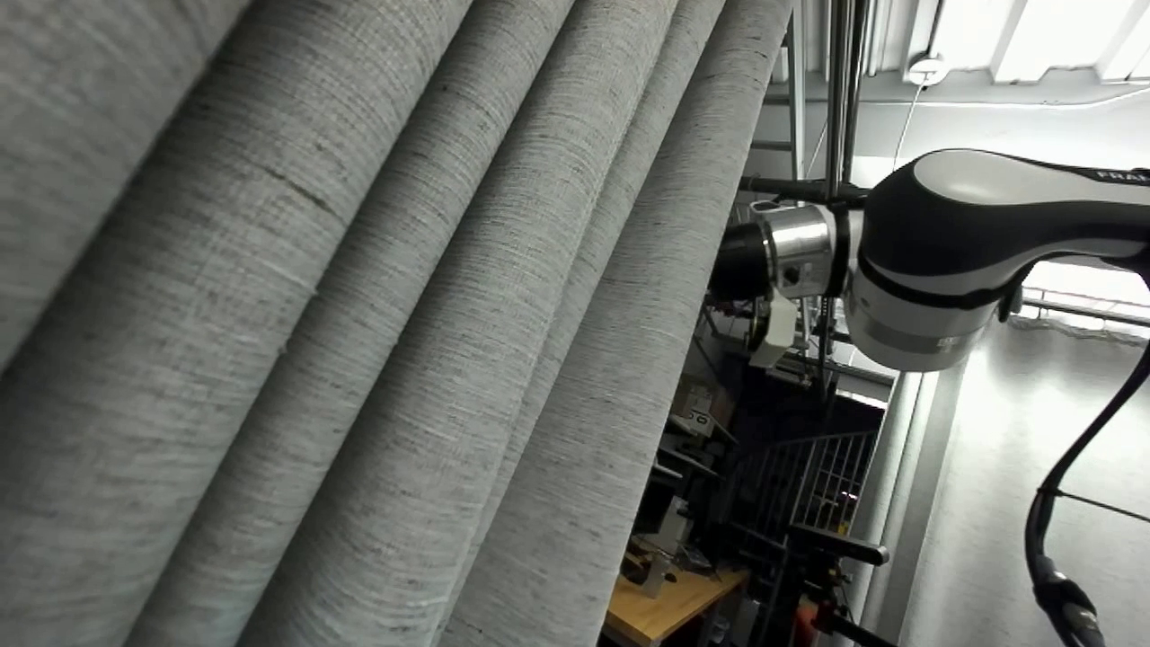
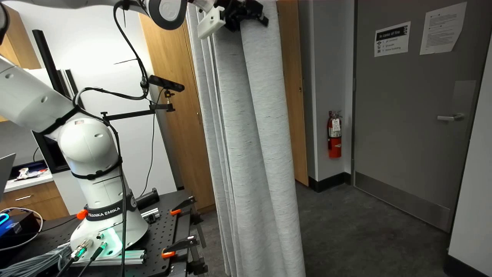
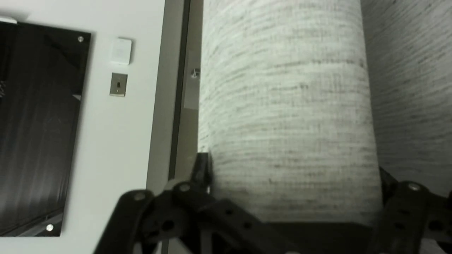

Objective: Slide the curtain to the right

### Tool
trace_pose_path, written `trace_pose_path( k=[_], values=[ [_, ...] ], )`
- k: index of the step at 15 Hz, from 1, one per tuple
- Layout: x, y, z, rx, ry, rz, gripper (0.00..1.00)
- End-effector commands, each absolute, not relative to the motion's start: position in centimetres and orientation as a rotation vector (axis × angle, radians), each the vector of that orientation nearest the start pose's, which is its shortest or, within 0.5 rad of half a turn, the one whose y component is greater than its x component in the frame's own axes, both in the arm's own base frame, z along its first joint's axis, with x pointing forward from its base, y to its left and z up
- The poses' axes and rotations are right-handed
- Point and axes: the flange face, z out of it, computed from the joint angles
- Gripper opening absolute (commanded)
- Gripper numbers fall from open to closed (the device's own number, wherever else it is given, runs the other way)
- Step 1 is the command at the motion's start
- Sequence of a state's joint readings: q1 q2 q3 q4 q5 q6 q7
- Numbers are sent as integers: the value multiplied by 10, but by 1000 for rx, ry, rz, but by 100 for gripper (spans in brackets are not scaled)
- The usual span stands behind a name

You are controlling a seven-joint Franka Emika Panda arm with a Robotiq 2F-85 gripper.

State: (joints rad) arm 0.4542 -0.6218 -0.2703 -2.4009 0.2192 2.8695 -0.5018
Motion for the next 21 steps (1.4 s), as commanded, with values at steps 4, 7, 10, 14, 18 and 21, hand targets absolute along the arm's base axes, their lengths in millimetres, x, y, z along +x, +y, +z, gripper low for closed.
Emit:
trace_pose_path(
  k=[4,7,10,14,18,21],
  values=[
    [456,56,666,-2426,-541,-1650,57],
    [468,57,663,-2427,-531,-1657,34],
    [480,50,661,-2445,-497,-1658,11],
    [497,12,657,-2495,-384,-1657,0],
    [511,-62,659,-2557,-163,-1674,0],
    [518,-135,659,-2620,48,-1709,0]
  ],
)
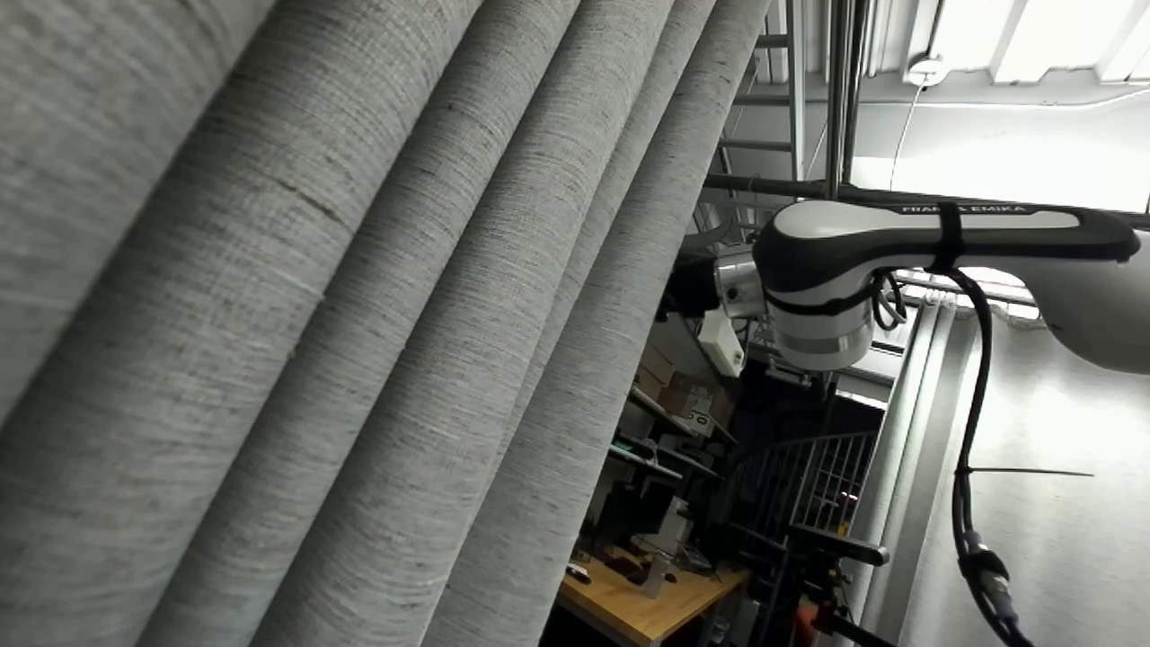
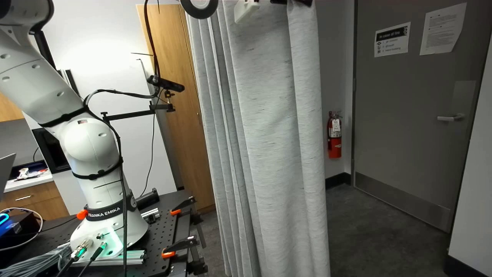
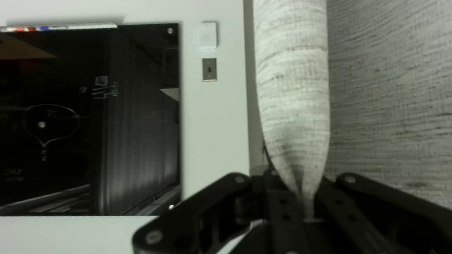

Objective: Slide the curtain to the right

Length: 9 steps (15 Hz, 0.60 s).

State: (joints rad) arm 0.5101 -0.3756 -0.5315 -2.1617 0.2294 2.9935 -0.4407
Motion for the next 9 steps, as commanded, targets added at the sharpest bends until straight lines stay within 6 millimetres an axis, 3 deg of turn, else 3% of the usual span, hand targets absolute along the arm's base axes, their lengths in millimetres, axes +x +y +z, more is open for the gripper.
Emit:
trace_pose_path(
  k=[1,4,9],
  values=[
    [518,-158,660,-2636,113,-1724,0],
    [513,-228,662,-2690,284,-1760,0],
    [489,-319,646,-2759,554,-1741,0]
  ],
)
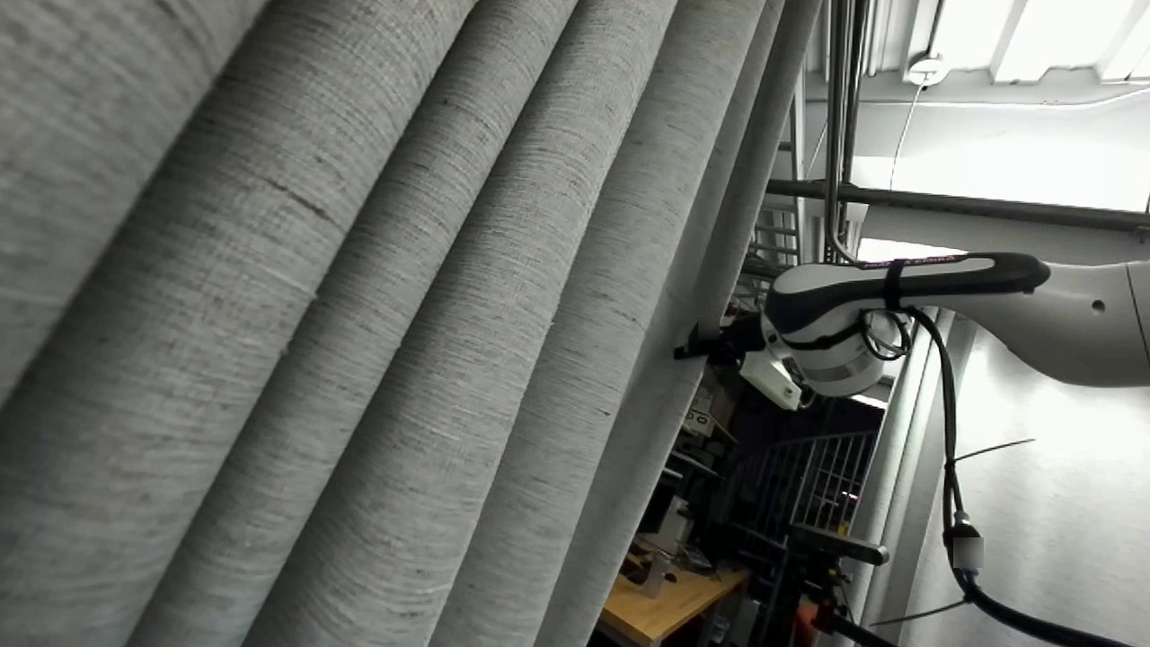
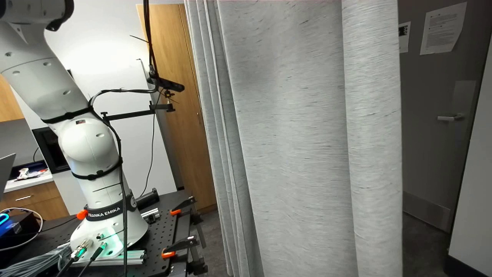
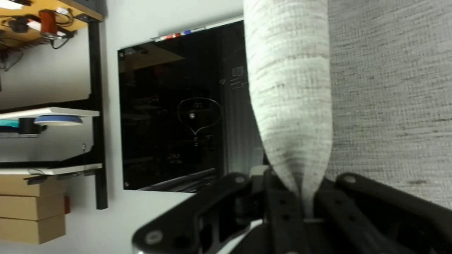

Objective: Slide the curtain to the right

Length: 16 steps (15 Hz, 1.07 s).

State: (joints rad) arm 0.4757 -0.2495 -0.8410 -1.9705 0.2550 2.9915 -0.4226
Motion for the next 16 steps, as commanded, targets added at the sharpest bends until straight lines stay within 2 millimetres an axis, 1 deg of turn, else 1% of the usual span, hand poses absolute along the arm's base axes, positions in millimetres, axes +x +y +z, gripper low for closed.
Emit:
trace_pose_path(
  k=[1,2,6,9,11,14,16],
  values=[
    [482,-333,647,-2756,602,-1745,0],
    [475,-345,648,-2751,643,-1752,0],
    [449,-391,631,-2757,827,-1714,0],
    [427,-419,637,-2725,930,-1743,0],
    [410,-437,632,-2715,1003,-1731,0],
    [384,-461,637,-2691,1087,-1759,0],
    [366,-477,636,-2681,1145,-1762,0]
  ],
)
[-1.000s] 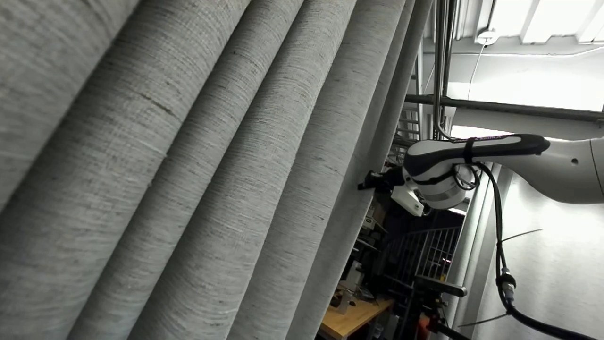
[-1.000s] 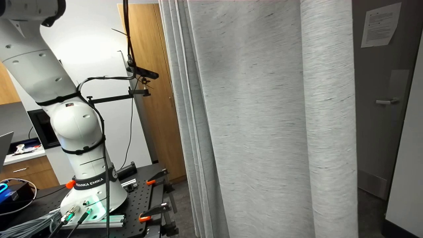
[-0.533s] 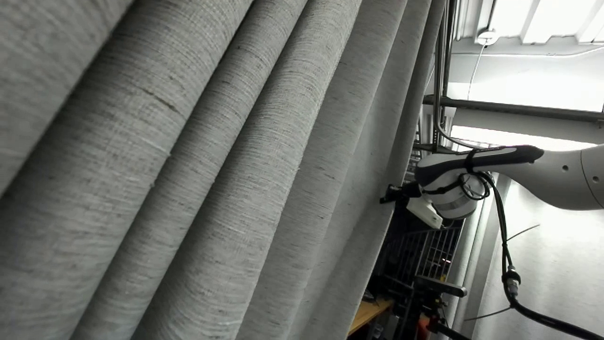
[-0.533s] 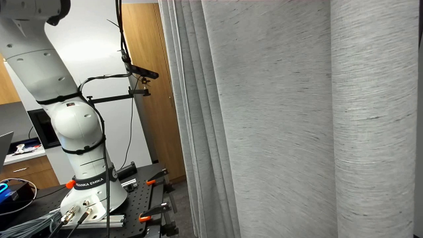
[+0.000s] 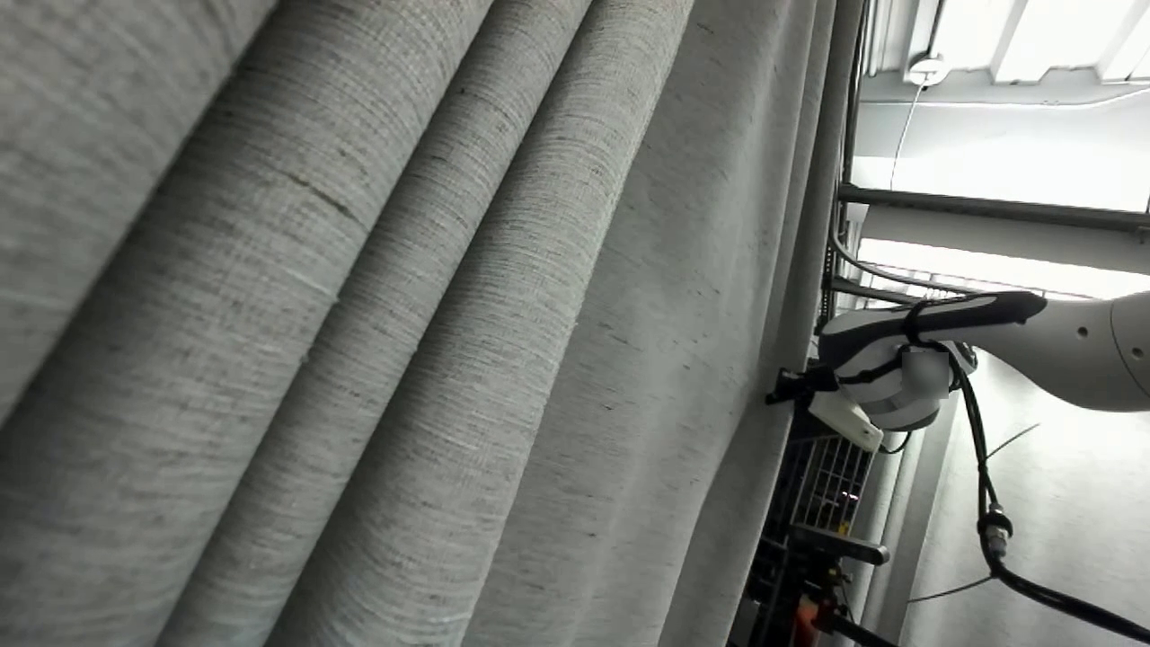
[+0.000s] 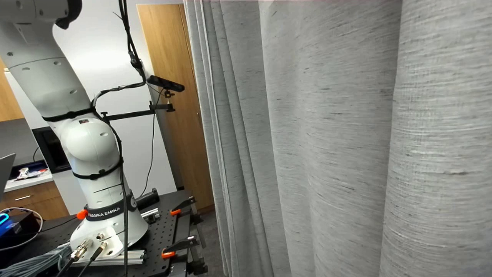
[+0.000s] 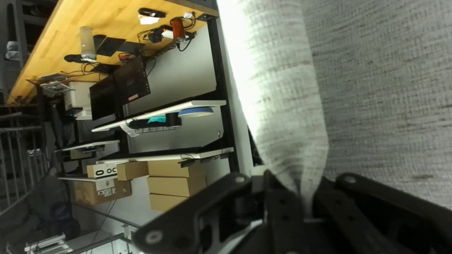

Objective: Slide the curtain to the right

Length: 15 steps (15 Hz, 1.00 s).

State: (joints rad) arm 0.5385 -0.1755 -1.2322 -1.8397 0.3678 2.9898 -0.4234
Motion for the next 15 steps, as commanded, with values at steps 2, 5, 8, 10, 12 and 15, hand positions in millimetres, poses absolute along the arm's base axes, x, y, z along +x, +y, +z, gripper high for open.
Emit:
trace_pose_path(
  k=[2,5,8,10,12,15],
  values=[
    [348,-492,640,-2666,1199,-1780,0],
    [324,-511,647,-2650,1272,-1811,0],
    [309,-522,650,-2636,1319,-1826,0],
    [310,-523,648,-2631,1328,-1822,0],
    [324,-516,641,-2624,1306,-1800,0],
    [359,-494,632,-2615,1226,-1765,0]
  ],
)
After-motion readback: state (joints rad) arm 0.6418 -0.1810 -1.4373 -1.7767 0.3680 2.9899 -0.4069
